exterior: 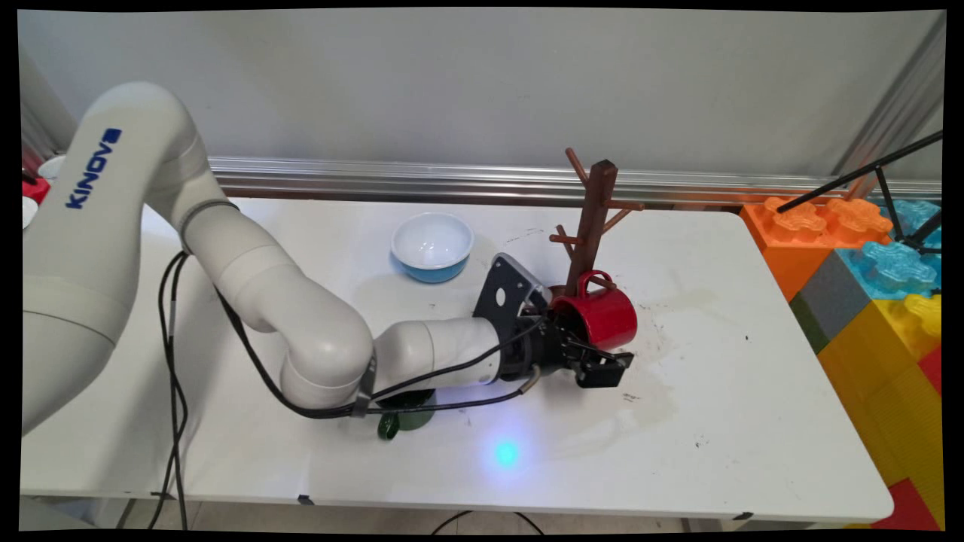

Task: Pick up the red mug from the rack, then place the picked object on the table

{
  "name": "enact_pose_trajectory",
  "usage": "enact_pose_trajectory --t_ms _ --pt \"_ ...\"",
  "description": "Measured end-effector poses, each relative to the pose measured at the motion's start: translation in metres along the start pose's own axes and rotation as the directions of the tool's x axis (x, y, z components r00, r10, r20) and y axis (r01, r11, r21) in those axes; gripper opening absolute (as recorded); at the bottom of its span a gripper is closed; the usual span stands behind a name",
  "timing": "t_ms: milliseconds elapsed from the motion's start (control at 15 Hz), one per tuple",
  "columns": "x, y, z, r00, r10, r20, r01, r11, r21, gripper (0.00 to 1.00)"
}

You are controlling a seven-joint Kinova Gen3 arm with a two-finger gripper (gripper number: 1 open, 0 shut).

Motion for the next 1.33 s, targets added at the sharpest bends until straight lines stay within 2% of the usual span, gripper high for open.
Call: enact_pose_trajectory --t_ms 200,267,800,1333 --pt "-0.001 0.000 0.009 1.000 0.000 -0.005 0.000 1.000 -0.002 1.00" --pt "-0.002 0.000 0.011 1.000 0.001 -0.007 -0.001 1.000 -0.001 0.00" --pt "0.001 -0.001 0.022 1.000 -0.001 -0.017 0.001 1.000 0.008 0.00" --pt "0.027 0.020 0.008 0.999 -0.017 -0.037 0.017 1.000 -0.014 0.00"
